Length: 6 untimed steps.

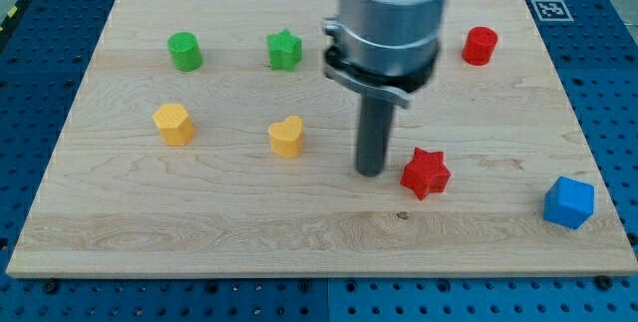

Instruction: Bring the red star at the left side of the blue cube

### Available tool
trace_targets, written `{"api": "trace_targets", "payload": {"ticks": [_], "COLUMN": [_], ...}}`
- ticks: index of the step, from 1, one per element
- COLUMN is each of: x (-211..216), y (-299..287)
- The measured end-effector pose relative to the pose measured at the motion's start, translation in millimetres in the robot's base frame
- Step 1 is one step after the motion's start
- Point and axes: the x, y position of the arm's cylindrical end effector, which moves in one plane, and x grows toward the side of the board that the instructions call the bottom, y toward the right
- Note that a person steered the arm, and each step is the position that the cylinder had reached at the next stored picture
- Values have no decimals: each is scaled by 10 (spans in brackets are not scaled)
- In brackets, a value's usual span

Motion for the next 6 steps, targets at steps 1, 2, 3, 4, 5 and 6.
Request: {"api": "trace_targets", "payload": {"ticks": [1,2,3,4,5,6], "x": [31,41,96,96,96,-120], "y": [743,897,820,1137,1297,880]}}
